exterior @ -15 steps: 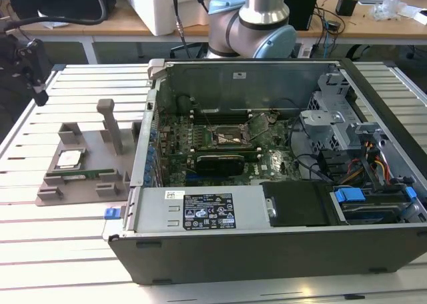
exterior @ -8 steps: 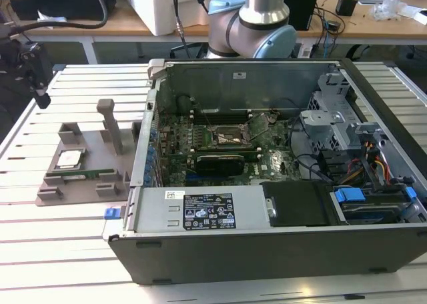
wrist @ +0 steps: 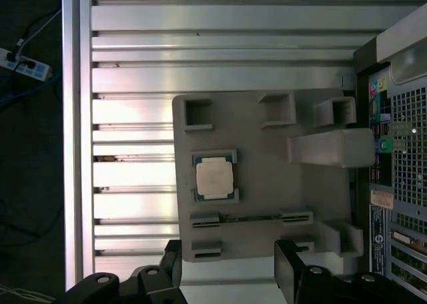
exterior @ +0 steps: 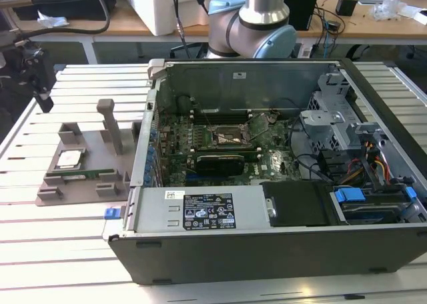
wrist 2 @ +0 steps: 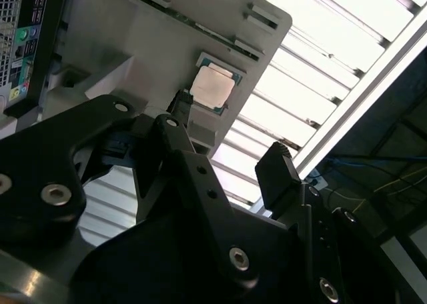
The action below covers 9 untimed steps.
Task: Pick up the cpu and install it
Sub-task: 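Pick up the cpu and move it towards the insertion slot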
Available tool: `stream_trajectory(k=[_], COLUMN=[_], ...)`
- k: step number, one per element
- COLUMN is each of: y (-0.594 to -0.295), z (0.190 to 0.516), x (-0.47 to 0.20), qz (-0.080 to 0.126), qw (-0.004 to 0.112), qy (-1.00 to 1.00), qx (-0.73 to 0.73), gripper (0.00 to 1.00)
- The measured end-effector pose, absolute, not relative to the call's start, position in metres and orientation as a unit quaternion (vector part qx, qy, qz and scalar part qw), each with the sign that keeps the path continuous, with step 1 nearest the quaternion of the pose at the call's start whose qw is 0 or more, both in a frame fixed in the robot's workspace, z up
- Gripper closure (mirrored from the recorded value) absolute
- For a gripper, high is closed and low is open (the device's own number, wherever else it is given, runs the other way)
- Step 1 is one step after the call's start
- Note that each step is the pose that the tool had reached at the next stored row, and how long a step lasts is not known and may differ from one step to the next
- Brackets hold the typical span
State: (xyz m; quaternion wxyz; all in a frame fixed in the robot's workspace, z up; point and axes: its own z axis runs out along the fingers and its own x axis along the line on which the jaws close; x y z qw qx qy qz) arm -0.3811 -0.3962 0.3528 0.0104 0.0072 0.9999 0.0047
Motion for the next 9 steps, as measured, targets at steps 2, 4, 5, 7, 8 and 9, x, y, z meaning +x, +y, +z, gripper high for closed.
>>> stream_trajectory(k=[2, 4, 5, 7, 8, 9], y=[-0.3962, -0.3962, -0.3962, -0.3962, -0.3962, -0.3962], z=[0.3506, 0.3493, 0.3486, 0.3472, 0.3465, 0.3459], x=[-0.3807, -0.3805, -0.3804, -0.3802, -0.3801, -0.3801], qz=[0.005, 0.005, 0.005, 0.005, 0.005, 0.005], qw=[0.010, 0.010, 0.010, 0.010, 0.010, 0.010], qy=[1.000, 1.000, 1.000, 1.000, 1.000, 1.000], qx=[0.007, 0.007, 0.007, 0.007, 0.007, 0.007], gripper=[0.34, 0.34, 0.34, 0.34, 0.34, 0.34])
